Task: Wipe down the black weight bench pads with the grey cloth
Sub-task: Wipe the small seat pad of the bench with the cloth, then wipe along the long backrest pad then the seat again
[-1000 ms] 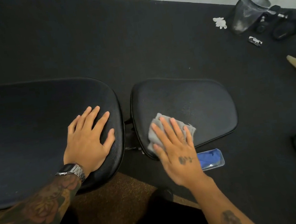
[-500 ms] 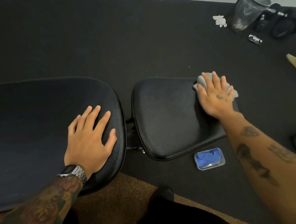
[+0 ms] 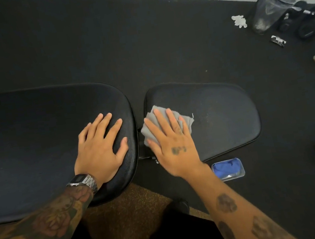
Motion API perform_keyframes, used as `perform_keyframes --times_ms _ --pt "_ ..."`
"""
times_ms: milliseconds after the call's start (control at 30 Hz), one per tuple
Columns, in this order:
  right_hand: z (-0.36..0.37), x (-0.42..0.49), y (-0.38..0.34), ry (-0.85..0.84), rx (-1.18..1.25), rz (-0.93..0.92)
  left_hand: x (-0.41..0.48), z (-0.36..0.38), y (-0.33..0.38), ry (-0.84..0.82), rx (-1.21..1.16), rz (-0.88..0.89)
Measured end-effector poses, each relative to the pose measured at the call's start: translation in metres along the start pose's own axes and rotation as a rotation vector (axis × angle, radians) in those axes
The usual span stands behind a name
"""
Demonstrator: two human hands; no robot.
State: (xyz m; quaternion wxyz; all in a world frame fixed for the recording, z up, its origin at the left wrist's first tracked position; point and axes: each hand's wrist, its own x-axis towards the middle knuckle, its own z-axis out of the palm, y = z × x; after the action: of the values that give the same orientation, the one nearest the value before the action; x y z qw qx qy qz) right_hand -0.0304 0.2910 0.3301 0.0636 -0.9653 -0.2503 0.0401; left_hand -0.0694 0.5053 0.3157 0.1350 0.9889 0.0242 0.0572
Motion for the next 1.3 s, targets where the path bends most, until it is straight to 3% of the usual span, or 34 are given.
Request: perform_keyframes --times_ms 267,433,567,733,900,1067,1300 --pt "-0.023 -0.081 0.086 -0.028 0.021 0.198 -0.001 0.002 -0.002 0.015 -0.017 0.004" --pt "-0.044 -0.046 0.158 -0.005 0.101 0.450 -0.001 0.000 -0.001 0.009 -0.026 0.006" --pt "-0.057 0.013 0.158 0.009 0.217 0.564 0.000 -0.003 -0.001 -0.033 -0.041 0.005" --pt "-0.070 0.060 0.089 0.043 0.759 0.389 0.000 -0.016 -0.011 -0.065 -0.131 0.052" --pt "-0.056 0.068 -0.002 -0.092 0.947 0.184 -0.007 -0.042 -0.070 -0.043 -0.051 -0.031" --pt "-0.020 0.044 -0.086 -0.203 0.792 -0.066 -0.031 -0.058 -0.141 -0.048 0.013 -0.223" --pt "0.016 -0.002 -0.108 -0.187 0.143 -0.406 -0.061 -0.068 -0.196 -0.065 0.046 -0.214"
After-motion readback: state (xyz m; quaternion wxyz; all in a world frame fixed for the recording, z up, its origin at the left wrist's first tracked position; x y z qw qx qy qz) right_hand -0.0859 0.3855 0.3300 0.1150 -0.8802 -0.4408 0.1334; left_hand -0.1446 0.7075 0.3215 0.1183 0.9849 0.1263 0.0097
